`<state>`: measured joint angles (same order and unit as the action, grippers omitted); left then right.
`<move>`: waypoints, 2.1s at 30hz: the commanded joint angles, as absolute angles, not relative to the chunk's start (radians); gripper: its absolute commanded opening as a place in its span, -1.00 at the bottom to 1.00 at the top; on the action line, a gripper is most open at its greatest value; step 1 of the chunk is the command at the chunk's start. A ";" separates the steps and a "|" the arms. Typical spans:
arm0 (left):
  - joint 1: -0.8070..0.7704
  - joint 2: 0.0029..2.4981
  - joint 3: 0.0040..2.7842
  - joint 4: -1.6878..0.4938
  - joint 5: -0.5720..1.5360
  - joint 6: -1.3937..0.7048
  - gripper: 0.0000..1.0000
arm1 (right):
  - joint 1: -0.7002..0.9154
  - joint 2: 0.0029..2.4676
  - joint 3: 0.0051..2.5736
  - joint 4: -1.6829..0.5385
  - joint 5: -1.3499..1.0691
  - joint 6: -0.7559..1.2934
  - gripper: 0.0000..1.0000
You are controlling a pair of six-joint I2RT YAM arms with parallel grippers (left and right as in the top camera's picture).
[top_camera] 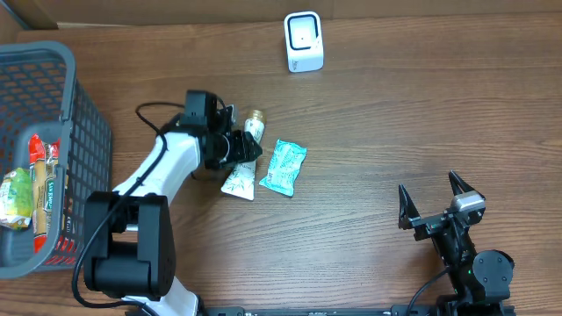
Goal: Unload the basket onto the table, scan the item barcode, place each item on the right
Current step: 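Place the white tube beside the blue packet and release, then move the left gripper back toward the grey basket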
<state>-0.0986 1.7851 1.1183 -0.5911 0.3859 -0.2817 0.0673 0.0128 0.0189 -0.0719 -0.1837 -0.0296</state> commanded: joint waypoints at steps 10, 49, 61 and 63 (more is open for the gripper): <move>-0.123 1.674 1.678 -1.054 0.278 -0.235 0.01 | 0.075 0.004 0.008 -0.066 -0.188 -0.027 1.00; 0.167 1.236 1.753 -1.180 -0.088 -0.370 0.36 | 0.075 0.004 0.008 -0.066 -0.188 -0.027 1.00; 0.054 1.443 1.826 -1.119 -0.413 -0.323 0.50 | 0.075 0.004 0.008 -0.066 -0.188 -0.027 1.00; 0.067 1.461 1.834 -1.113 -0.450 -0.352 0.55 | 0.075 0.004 0.008 -0.066 -0.188 -0.027 1.00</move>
<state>0.0593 1.4441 1.7935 -1.1194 -0.3321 -0.3447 0.0673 0.0128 0.0189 -0.0715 -0.1833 -0.0299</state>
